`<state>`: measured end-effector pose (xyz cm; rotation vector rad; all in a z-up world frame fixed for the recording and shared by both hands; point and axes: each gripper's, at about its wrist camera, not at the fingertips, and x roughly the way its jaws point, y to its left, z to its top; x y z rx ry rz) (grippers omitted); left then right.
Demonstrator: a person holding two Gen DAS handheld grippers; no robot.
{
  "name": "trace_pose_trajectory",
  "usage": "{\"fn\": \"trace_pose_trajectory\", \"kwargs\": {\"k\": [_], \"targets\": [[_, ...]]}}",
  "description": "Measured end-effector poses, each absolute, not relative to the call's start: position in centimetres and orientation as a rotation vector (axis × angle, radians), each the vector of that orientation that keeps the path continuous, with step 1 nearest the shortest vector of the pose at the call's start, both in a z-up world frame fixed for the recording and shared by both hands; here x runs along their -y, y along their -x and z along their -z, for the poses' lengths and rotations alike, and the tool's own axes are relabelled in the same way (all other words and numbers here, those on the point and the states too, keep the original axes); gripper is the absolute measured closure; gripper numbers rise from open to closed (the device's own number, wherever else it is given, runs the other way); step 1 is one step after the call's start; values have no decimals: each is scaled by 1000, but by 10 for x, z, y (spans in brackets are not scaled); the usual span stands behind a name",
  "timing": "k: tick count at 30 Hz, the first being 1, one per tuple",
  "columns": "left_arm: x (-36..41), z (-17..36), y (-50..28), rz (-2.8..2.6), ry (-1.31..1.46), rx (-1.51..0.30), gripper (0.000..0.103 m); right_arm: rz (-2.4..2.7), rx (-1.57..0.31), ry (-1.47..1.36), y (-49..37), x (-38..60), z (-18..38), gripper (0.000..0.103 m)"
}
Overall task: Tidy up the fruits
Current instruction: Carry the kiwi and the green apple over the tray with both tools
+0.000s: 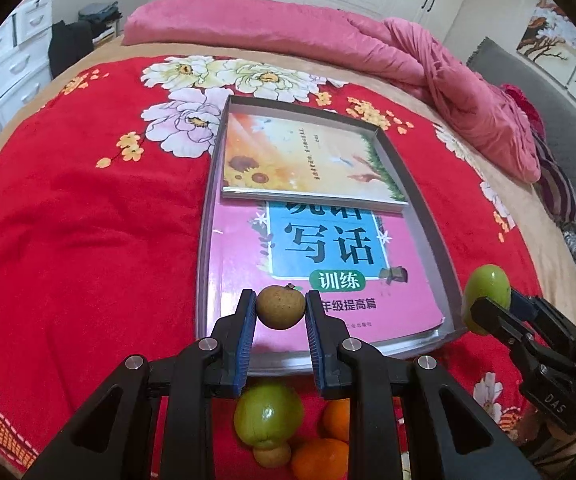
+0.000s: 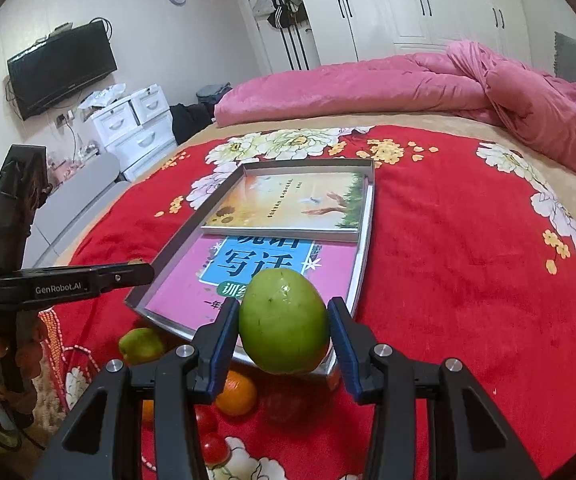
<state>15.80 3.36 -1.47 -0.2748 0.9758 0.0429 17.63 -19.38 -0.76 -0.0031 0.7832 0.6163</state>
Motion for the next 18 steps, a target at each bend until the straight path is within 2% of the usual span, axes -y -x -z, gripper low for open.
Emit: {"fn": "trace_pose_trajectory", "kwargs": {"k": [18], "targets": [[-26, 44, -173, -55, 188, -1047, 78, -608, -794, 47, -191, 180, 19, 58]]}}
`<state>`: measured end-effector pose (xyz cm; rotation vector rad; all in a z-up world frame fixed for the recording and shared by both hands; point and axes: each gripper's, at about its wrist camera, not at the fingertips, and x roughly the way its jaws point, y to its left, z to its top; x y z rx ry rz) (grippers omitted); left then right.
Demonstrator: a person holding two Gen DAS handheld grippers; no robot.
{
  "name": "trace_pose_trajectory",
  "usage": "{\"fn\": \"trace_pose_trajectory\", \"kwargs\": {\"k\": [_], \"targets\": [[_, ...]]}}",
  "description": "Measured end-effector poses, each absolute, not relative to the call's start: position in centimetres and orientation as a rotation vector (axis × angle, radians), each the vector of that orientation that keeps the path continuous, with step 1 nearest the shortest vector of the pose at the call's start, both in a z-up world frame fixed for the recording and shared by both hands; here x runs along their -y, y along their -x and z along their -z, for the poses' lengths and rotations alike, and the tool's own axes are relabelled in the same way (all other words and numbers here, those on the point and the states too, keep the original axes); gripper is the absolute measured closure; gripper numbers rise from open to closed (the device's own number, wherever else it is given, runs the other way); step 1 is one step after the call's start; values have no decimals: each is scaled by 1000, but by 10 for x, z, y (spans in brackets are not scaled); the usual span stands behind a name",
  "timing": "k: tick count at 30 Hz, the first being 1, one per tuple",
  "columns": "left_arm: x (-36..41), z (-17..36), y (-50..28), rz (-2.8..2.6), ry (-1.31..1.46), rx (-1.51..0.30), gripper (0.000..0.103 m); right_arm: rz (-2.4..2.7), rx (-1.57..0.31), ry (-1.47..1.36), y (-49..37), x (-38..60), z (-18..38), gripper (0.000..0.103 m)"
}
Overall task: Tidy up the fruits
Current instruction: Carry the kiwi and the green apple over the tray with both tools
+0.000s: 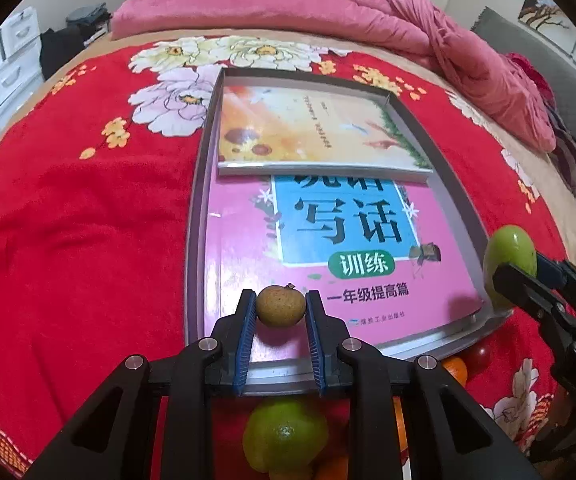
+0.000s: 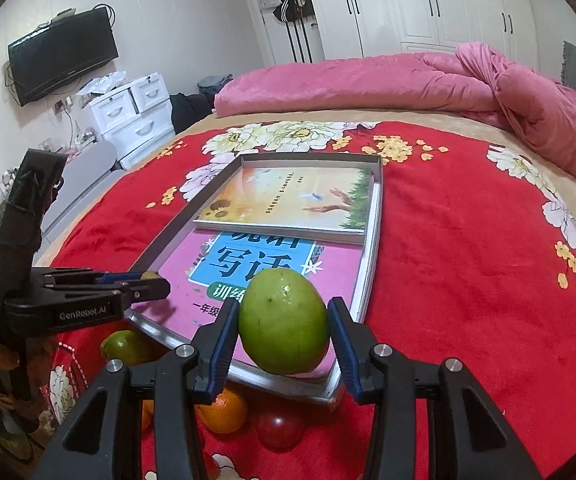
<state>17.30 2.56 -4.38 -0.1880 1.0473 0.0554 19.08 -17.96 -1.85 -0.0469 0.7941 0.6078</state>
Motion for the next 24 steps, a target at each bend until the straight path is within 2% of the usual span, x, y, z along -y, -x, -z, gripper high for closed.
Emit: {"fn": "trace_pose_trajectory", "kwargs": {"k": [24], "targets": [[-25, 51, -173, -59, 175, -1055, 78, -603, -867, 162, -197, 160, 47, 58]]}}
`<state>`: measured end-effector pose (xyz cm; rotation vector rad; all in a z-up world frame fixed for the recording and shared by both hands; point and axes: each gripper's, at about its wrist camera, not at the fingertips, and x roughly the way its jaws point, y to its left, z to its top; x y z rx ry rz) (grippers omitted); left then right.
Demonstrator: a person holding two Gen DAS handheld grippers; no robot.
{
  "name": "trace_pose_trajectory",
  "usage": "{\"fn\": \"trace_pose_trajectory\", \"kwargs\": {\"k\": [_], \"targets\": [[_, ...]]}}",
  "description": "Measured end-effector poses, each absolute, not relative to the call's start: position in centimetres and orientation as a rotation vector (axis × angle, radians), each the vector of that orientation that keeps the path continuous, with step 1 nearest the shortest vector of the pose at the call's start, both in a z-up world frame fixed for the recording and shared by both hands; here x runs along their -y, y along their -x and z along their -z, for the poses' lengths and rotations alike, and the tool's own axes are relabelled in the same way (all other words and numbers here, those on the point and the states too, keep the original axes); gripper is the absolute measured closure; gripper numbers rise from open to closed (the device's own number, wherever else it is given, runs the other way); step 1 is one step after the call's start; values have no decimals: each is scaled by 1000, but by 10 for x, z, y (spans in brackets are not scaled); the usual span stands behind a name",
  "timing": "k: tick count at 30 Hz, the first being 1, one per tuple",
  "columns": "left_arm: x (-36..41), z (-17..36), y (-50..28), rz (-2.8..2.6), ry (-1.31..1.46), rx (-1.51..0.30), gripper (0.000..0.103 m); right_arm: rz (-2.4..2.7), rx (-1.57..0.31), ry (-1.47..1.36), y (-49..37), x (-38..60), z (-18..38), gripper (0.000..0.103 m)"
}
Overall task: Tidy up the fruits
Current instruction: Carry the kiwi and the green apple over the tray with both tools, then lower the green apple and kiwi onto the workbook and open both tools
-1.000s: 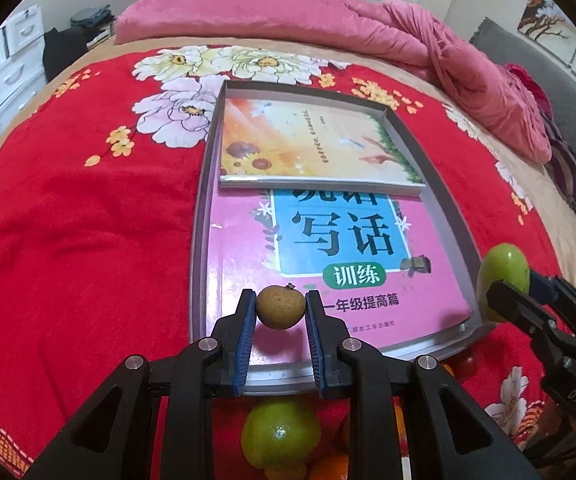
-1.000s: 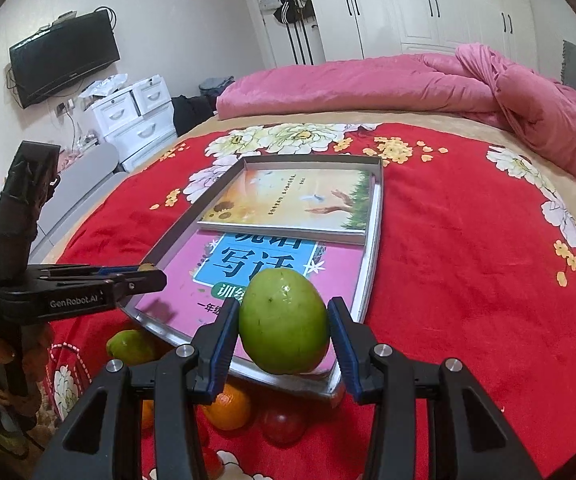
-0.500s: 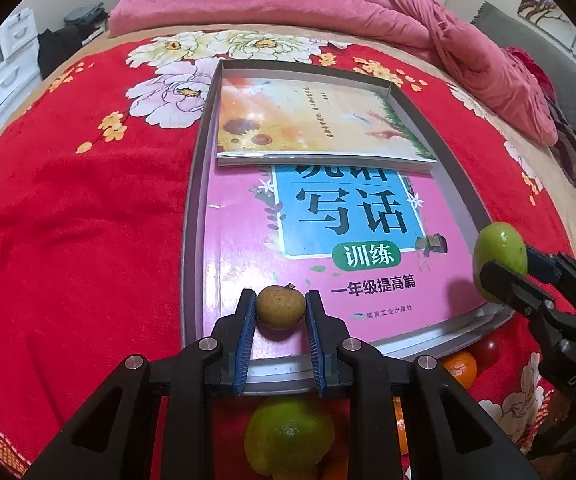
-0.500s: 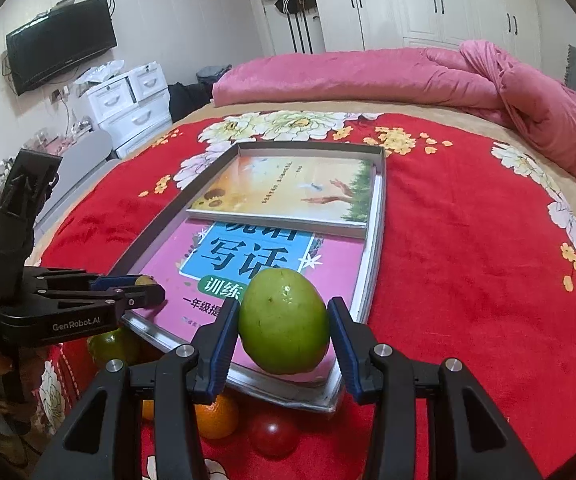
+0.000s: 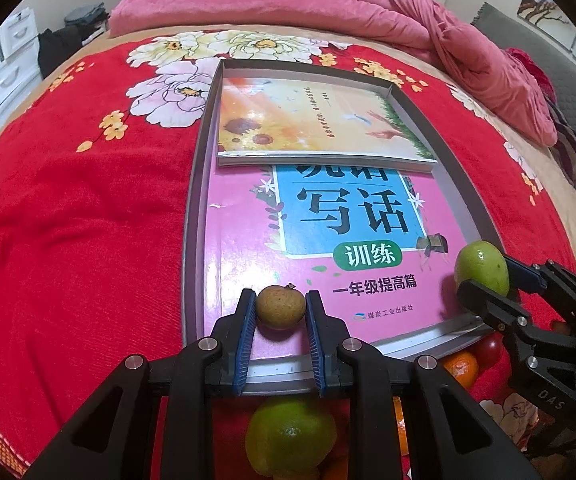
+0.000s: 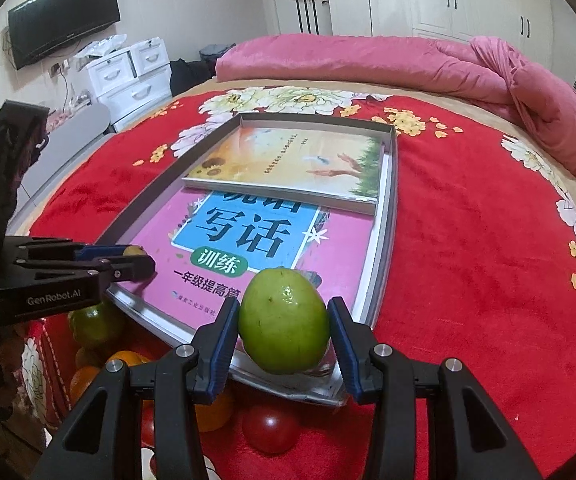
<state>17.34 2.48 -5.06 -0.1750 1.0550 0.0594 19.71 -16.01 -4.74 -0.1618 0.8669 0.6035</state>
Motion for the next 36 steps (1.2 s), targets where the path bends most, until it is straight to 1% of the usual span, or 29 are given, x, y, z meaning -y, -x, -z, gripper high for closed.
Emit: {"fn": "trace_pose_trajectory", "kwargs": {"k": [19, 28, 36], "targets": [[-25, 51, -173, -59, 170, -1056, 78, -613, -855, 150, -198, 160, 48, 57], [-26, 51, -172, -58, 176, -1058, 78, -612, -828, 150, -195, 160, 45, 51], [-26, 51, -172, -56, 175, -1060, 77, -606, -806, 138, -192, 164, 40, 49]]}}
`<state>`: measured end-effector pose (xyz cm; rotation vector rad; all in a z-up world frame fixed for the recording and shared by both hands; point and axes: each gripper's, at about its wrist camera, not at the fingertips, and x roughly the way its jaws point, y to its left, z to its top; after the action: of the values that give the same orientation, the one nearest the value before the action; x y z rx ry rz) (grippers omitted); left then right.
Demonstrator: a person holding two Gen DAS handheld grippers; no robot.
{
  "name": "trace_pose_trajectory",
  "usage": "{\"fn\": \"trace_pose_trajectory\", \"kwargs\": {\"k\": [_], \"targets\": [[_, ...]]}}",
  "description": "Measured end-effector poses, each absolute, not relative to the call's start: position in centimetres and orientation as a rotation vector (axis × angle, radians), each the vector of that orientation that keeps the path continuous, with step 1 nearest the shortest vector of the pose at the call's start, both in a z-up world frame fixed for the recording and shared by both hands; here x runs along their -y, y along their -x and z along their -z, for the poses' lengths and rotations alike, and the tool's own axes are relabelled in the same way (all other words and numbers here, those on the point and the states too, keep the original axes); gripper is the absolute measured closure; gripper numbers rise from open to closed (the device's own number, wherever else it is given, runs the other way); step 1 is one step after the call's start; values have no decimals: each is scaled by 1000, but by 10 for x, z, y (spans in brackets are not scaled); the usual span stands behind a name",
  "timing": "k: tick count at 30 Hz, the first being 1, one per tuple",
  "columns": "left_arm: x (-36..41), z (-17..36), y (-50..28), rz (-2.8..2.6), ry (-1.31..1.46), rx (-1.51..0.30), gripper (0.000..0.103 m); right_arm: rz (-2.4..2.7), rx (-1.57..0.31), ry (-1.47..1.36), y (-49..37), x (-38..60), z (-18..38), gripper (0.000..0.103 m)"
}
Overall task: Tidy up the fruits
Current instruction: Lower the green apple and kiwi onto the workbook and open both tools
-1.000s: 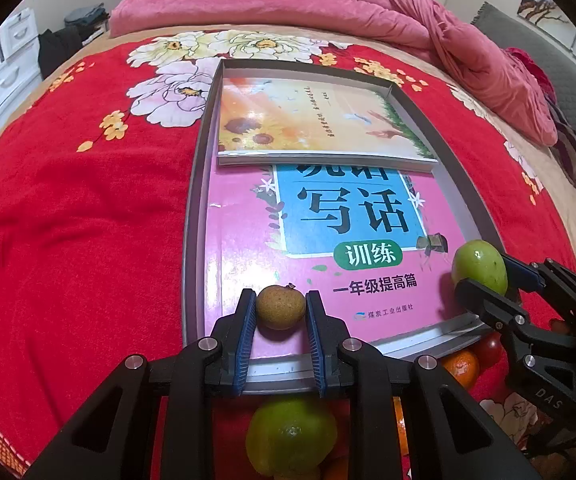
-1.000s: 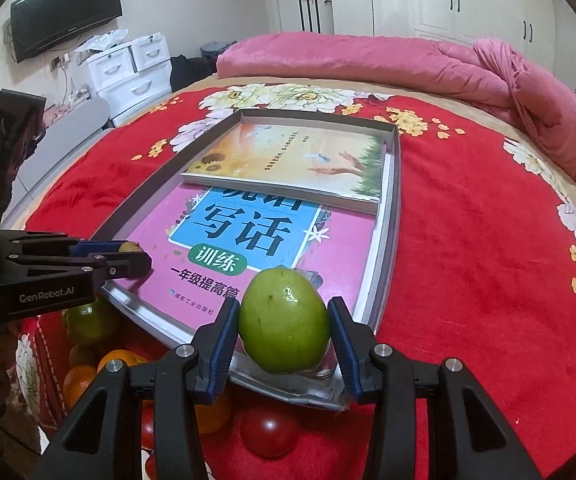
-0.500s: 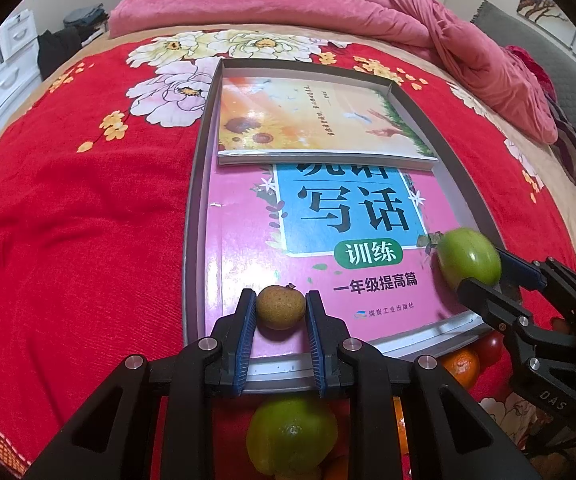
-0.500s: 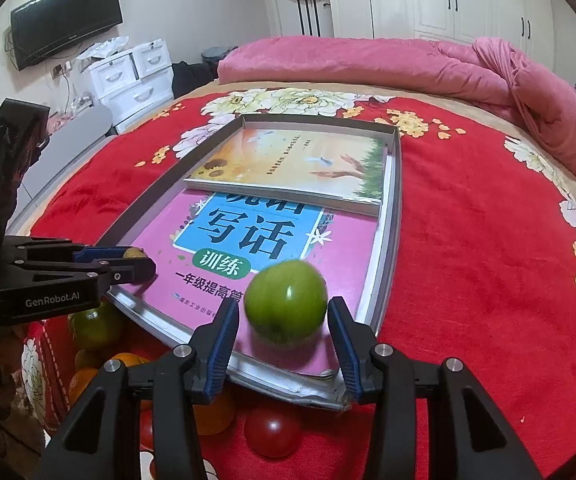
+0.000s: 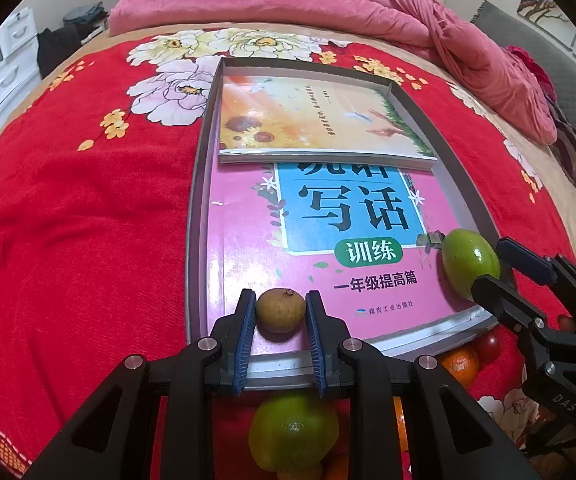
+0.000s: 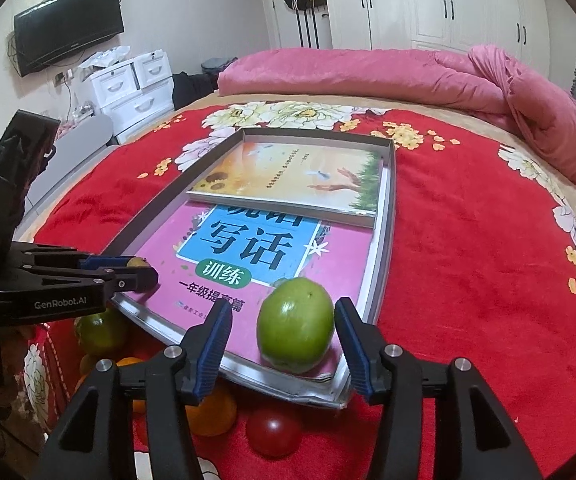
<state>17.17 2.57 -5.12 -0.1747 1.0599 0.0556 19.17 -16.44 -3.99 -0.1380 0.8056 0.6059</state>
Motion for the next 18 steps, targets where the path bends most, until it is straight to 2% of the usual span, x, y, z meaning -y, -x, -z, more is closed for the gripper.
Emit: {"fn": "trace_pose_trajectory", "kwargs": {"k": [4, 9, 18], "targets": [[-26, 51, -172, -52, 179, -1058, 75, -601, -805, 132, -191, 166, 39, 45], [-22, 49, -170, -39, 168, -1049, 61, -586, -798, 119, -189, 170, 37, 43], [-23, 45, -166, -30, 185, -1037, 53, -576, -784, 114, -186, 172, 33, 40]]}}
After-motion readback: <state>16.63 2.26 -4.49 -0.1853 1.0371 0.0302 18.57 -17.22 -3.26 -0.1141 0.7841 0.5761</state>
